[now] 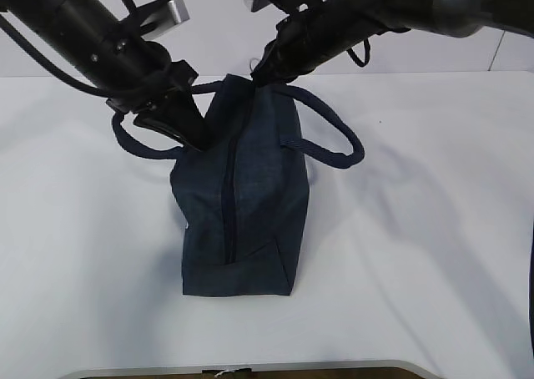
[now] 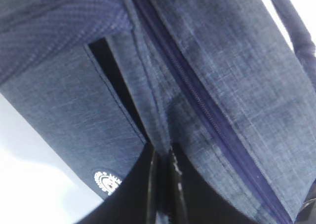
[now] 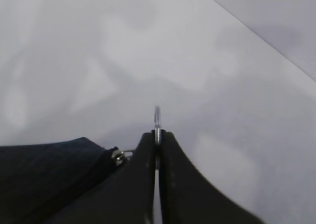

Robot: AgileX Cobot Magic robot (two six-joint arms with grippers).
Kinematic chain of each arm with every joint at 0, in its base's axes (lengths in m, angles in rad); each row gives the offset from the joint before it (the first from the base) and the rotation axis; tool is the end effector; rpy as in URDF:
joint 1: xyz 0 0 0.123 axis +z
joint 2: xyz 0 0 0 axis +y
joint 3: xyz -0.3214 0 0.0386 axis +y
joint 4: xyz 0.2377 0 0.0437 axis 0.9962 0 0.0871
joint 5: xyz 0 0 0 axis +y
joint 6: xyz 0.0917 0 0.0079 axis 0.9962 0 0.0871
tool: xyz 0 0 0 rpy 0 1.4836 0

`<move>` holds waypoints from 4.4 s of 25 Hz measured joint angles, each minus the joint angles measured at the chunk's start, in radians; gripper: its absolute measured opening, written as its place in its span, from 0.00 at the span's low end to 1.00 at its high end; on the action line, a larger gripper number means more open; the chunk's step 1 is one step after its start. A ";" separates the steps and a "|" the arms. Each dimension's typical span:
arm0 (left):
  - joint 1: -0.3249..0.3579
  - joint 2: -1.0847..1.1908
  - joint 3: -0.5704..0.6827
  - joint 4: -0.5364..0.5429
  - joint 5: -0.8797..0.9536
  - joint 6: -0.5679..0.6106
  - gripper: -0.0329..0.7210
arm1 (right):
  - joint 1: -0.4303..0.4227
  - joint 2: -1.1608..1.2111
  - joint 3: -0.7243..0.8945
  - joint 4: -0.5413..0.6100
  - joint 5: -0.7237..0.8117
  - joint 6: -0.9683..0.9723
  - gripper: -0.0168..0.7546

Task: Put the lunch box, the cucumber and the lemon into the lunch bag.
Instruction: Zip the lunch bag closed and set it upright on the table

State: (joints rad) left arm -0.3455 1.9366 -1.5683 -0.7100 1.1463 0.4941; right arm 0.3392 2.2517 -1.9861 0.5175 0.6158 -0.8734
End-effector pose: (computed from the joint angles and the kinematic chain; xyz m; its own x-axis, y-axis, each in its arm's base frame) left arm 0.3646 -0.1894 0.2929 -0.8359 0.4319 -0.3386 0.5488 0.6474 -0.5289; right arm 0.4993 0.2041 0.2693 -0.3486 -0.5544 -0.7557 -0.7374 0.6599 -0.1439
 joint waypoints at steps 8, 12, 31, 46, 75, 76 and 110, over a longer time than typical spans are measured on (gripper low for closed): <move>0.000 0.000 0.000 0.002 0.006 0.000 0.03 | 0.000 0.002 -0.025 -0.009 0.031 0.002 0.03; 0.000 0.000 0.000 0.004 0.024 -0.002 0.03 | -0.002 0.002 -0.068 -0.036 0.131 0.002 0.03; -0.002 0.000 -0.006 0.010 0.051 -0.103 0.28 | -0.004 0.002 -0.221 -0.188 0.407 0.146 0.03; 0.003 0.000 -0.155 0.026 -0.008 -0.130 0.50 | -0.004 -0.005 -0.230 -0.194 0.506 0.153 0.03; 0.005 0.135 -0.232 -0.063 -0.045 -0.060 0.06 | -0.008 -0.014 -0.236 -0.181 0.603 0.172 0.03; 0.005 0.135 -0.232 -0.063 -0.035 -0.058 0.05 | -0.008 -0.014 -0.236 -0.185 0.603 0.172 0.03; -0.009 0.136 -0.238 -0.043 0.022 0.007 0.04 | -0.001 0.086 -0.238 -0.249 0.431 0.193 0.03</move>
State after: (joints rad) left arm -0.3544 2.0723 -1.8064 -0.7525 1.1686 0.5006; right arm 0.3380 2.3377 -2.2243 0.2690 1.0464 -0.6806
